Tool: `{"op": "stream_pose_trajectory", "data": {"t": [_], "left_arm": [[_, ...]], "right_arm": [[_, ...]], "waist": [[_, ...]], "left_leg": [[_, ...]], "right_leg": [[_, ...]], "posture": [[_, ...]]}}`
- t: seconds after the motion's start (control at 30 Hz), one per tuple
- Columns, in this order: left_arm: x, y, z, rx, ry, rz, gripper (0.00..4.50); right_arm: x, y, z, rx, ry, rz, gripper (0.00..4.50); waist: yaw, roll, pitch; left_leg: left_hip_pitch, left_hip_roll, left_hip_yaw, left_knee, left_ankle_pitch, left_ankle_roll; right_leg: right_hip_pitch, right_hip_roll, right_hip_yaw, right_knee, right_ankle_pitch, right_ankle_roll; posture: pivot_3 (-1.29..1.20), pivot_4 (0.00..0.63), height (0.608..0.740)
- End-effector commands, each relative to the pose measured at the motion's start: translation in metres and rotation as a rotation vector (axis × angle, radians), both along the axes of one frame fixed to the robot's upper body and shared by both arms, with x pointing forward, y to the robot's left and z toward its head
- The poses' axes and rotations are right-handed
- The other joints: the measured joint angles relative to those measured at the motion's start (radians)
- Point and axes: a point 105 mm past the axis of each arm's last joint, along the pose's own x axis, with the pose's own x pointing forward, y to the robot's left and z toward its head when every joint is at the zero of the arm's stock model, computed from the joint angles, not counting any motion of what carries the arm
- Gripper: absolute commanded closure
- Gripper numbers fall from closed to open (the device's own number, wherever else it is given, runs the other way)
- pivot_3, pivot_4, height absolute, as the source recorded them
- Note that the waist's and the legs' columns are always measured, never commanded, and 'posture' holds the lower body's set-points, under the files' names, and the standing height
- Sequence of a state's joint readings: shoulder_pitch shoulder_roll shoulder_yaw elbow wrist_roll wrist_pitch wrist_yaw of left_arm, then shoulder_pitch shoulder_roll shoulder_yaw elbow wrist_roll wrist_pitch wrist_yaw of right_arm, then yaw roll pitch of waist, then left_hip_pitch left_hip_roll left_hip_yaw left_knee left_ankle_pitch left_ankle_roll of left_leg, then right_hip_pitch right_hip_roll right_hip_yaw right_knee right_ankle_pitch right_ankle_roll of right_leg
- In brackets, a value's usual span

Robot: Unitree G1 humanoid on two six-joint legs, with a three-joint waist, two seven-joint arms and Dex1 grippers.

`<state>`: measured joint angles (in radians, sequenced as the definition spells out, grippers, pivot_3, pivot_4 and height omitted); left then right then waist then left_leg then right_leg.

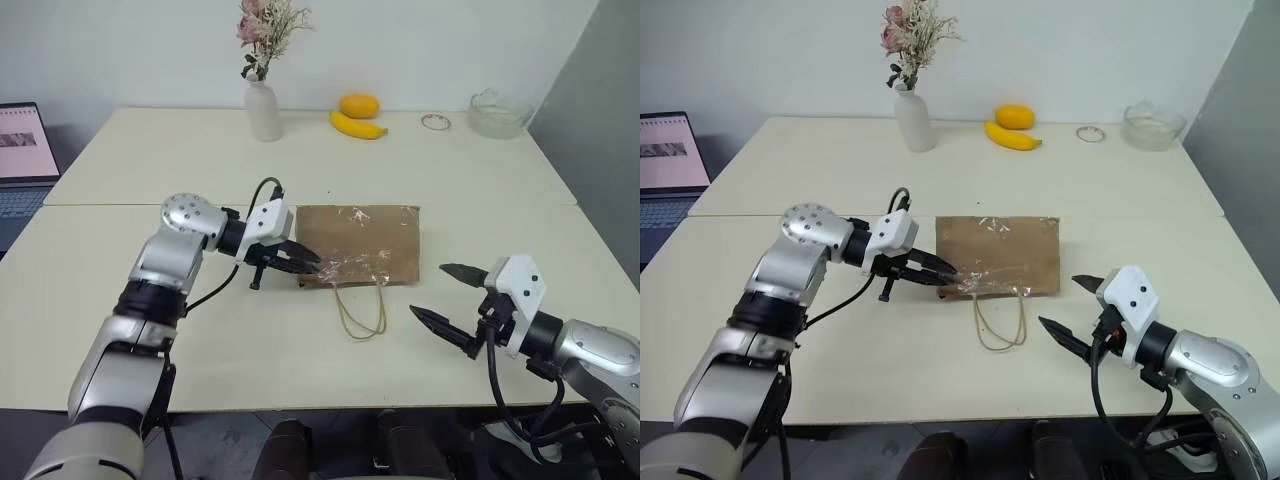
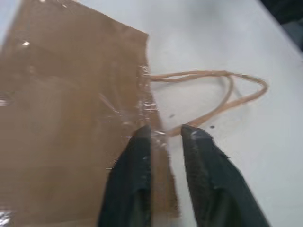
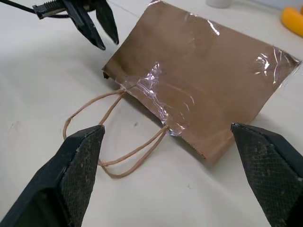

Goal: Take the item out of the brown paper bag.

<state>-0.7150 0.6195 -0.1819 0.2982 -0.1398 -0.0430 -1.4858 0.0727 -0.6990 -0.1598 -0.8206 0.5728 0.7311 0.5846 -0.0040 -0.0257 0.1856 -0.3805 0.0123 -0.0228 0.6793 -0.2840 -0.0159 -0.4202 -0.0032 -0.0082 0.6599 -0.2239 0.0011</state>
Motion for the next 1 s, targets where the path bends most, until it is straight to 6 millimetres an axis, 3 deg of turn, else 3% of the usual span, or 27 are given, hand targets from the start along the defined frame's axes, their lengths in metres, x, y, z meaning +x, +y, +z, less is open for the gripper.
{"op": "stream_pose_trajectory", "data": {"t": [0.03,0.17,0.37,0.6,0.9,1.0], "left_arm": [[-0.012,-0.007,0.01,-0.003,-0.211,-0.07,2.18],[-0.02,-0.017,-0.006,-0.01,-0.282,-0.102,0.93],[-0.028,-0.03,-0.031,0.017,-0.286,-0.157,0.93],[-0.022,-0.05,-0.033,-0.05,-0.307,-0.149,0.93],[-0.019,-0.059,-0.035,-0.066,-0.283,-0.159,0.93],[-0.025,-0.064,-0.043,-0.042,-0.252,-0.206,1.51]], "right_arm": [[-0.01,0.013,0.003,-0.005,-0.019,0.079,0.0],[-0.015,0.019,-0.005,-0.032,0.011,0.128,0.0],[-0.02,0.02,-0.013,-0.059,0.036,0.152,0.0],[-0.026,0.021,-0.019,-0.073,0.051,0.153,0.0],[-0.028,0.021,-0.022,-0.08,0.06,0.144,0.0],[-0.027,0.021,-0.024,-0.089,0.064,0.142,0.0]], "waist": [[0.0,0.0,0.0],[0.002,0.0,0.0],[0.002,0.0,0.0],[0.002,0.0,0.0],[0.002,0.0,0.0],[0.002,0.0,0.0]], "left_leg": [[0.0,0.0,0.0,0.0,0.0,0.0],[0.0,0.0,0.0,0.0,0.0,0.0],[0.0,0.0,0.001,0.0,0.0,0.0],[0.0,0.0,0.001,0.0,0.0,0.0],[0.0,0.0,0.001,0.0,0.0,0.0],[0.0,0.0,0.001,0.0,0.0,0.0]], "right_leg": [[0.0,0.0,0.0,0.0,0.0,0.0],[0.0,0.0,0.0,-0.001,0.0,0.0],[0.0,0.0,0.0,-0.001,0.0,0.0],[0.0,0.0,-0.001,-0.001,0.0,0.0],[0.0,0.001,-0.001,-0.001,0.0,0.0],[0.0,0.001,-0.001,-0.001,0.0,0.0]], "posture": [[0.0,0.15,0.74],[0.0,0.15,0.74],[0.0,0.15,0.74],[0.0,0.15,0.74],[0.0,0.15,0.74],[0.0,0.15,0.74]]}}
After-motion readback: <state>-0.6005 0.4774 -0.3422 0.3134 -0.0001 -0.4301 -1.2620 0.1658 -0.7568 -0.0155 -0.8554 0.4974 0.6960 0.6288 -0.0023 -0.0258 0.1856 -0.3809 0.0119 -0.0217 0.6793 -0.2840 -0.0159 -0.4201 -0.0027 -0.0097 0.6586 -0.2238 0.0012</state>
